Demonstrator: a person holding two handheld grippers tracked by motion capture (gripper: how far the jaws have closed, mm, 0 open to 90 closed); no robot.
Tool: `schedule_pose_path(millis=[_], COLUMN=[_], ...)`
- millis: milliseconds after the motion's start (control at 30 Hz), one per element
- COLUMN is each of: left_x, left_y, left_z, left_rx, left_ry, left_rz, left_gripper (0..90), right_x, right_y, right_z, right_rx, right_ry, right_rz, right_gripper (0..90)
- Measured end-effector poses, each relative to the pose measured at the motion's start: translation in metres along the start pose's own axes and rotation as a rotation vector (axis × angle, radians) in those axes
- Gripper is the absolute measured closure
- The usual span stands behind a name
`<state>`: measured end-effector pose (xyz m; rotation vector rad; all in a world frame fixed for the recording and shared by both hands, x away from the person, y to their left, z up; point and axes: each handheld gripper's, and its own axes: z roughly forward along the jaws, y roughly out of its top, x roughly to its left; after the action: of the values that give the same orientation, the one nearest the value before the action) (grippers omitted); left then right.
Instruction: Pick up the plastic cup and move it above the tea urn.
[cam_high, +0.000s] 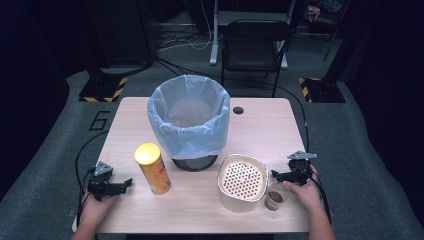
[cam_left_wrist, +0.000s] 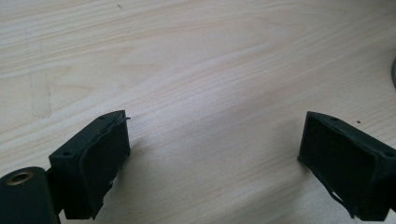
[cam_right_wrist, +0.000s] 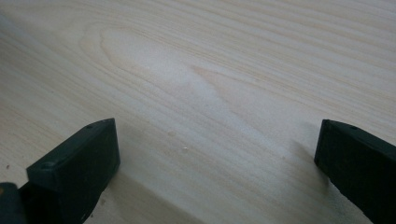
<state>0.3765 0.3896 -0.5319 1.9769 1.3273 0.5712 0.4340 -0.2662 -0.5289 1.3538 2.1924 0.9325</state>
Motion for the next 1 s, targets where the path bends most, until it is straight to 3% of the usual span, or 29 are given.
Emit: schedule_pose_path(millis=[200,433,567,767,833,867,1000], left_x=[-0.0007,-0.0009,-0.0026,-0.0040,-0.0049,-0.0058,-0.0049], left_y=[0.0000,0.0002,-0.0010,-0.0025,-0.0032,-0.0038,-0.0029], left_z=[0.0000,-0.0015,-0.0007,-0.0037,-0.0038,-0.0041,-0.0050], left_rx=[-0.002,0.011,-0.011,-0.002,-0.009,-0.011,0.003], left_ry=[0.007,0.001,0.012,0.006,0.007,0.006,0.002], left_rz=[-0.006,0.006,-0.005,0.002,0.000,-0.001,0.007], left_gripper=[8.9,9.2,9.9,10.9,11.6,11.7,11.7], right_x=[0.0005,0.0044,0.0041,0.0036,0.0036,0.0030,0.0031], right_y=[-0.0002,0.0012,0.0017,0.0012,0.0010,0.0001,0.0012], right_z=[-0.0002,0.0010,0.0012,0.0011,0.0006,-0.0023,-0.0041], right_rx=[0.000,0.005,0.007,0.000,-0.002,-0.020,-0.019], right_ry=[-0.003,0.045,0.037,0.046,0.046,0.046,0.046], right_rz=[0.002,-0.039,-0.034,-0.045,-0.047,-0.048,-0.039], right_gripper=[0.0,0.0,0.0,0.6,3.6,14.5,19.1])
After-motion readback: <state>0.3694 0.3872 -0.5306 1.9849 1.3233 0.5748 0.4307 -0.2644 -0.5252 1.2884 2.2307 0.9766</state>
